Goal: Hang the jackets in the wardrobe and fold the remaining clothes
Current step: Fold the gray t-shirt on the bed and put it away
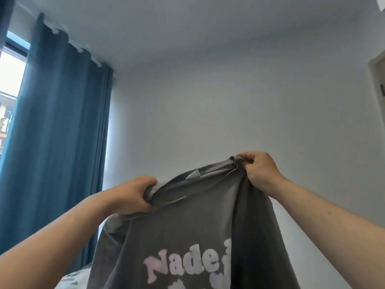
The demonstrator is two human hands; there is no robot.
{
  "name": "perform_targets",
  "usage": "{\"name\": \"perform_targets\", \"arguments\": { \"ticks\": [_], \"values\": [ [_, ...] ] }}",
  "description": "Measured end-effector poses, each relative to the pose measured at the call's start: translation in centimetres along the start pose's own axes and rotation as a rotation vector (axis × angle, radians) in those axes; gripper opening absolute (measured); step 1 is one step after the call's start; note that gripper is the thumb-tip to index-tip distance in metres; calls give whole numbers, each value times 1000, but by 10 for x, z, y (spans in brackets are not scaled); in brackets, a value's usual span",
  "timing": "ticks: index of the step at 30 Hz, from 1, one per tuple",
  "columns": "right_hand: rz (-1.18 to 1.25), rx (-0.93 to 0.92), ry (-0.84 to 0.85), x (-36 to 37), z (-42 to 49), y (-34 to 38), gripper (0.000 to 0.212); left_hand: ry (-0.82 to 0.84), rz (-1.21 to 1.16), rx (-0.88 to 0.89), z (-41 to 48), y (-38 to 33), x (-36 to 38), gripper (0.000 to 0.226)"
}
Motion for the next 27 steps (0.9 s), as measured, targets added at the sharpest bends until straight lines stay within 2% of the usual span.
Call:
{"name": "perform_targets", "arguments": {
  "ticks": [4, 7, 11, 14, 16, 19, 21, 23, 26, 27],
  "values": [
    [-61, -3, -79, -16, 7, 2, 17, -220, -5, 91, 15, -11, -25, 6],
    [-66, 6, -101, -22, 7, -2, 15, -290, -207, 34, 18, -3, -32, 20],
    [-99, 2, -114, -22, 2, -6, 10, -265, -578, -84, 19, 11, -29, 27],
    [-103, 12, -139, -26, 2, -7, 7, -239, -718, -153, 20, 13, -32, 28],
    [-113, 16, -152, -30, 2, -7, 8, -314, -801, -174, 22, 14, -37, 31],
    [-155, -2, -167, -36, 0, -3, 13, -372, -736, -107, 21, 5, -49, 33],
    [-190, -19, -173, -42, 0, -1, 14, -262, -631, -44, 17, -9, -54, 24],
    [-232, -54, -156, -49, -1, 1, 15, -172, -526, -39, 14, -13, -60, 27],
    [-341, -112, -140, -57, -1, 1, 12, -199, -426, -21, 15, -16, -75, 9],
    [-369, -119, -146, -59, 0, 0, 11, -231, -433, -10, 18, -18, -76, 12]
  ]
}}
Point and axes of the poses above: each hand's wrist, its own z-axis towards the middle knuckle, its own x-axis out of the palm, y = z × x, the point moved 8 cm from there along z, towards the middle knuckle, and after that the axes turned 14 degrees about -z, right-handed, at the moved point
